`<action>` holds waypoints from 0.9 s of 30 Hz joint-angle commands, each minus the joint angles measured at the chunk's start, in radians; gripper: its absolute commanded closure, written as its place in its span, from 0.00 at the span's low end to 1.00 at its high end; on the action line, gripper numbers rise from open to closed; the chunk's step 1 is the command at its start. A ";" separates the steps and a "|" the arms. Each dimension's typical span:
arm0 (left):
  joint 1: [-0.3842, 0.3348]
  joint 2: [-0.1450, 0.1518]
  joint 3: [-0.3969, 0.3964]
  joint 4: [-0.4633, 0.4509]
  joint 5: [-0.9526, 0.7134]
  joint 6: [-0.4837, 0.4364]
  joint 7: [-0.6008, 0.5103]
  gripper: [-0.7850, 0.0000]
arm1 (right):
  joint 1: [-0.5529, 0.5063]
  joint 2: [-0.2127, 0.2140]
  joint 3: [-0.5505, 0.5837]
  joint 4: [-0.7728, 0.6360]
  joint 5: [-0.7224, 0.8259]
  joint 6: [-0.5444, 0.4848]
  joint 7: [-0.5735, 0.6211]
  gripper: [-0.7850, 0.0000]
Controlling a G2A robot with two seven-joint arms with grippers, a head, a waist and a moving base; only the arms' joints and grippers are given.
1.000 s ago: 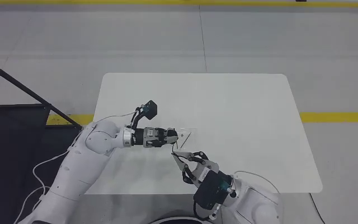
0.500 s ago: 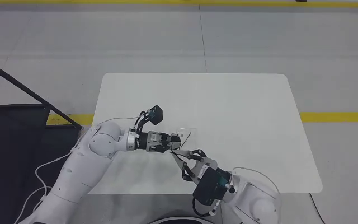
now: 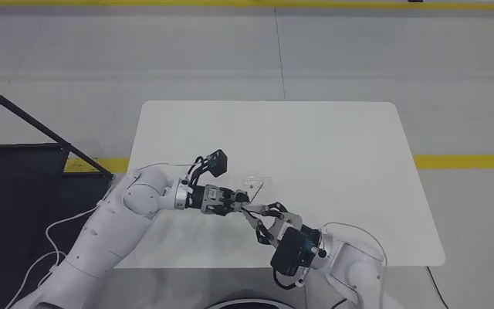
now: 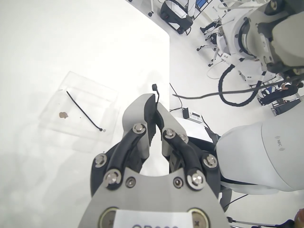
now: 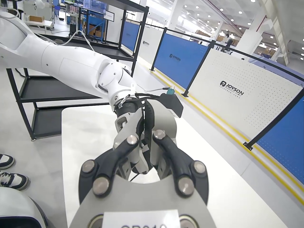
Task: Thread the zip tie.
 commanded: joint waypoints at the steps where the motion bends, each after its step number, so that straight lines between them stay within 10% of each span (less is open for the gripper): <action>1: -0.003 0.007 0.007 0.002 -0.009 -0.004 0.004 1.00 | -0.003 0.003 0.002 -0.001 -0.005 0.003 0.001 1.00; 27: -0.012 0.021 0.026 0.006 -0.025 -0.008 0.009 1.00 | 0.021 0.023 -0.023 0.017 0.008 0.036 0.017 1.00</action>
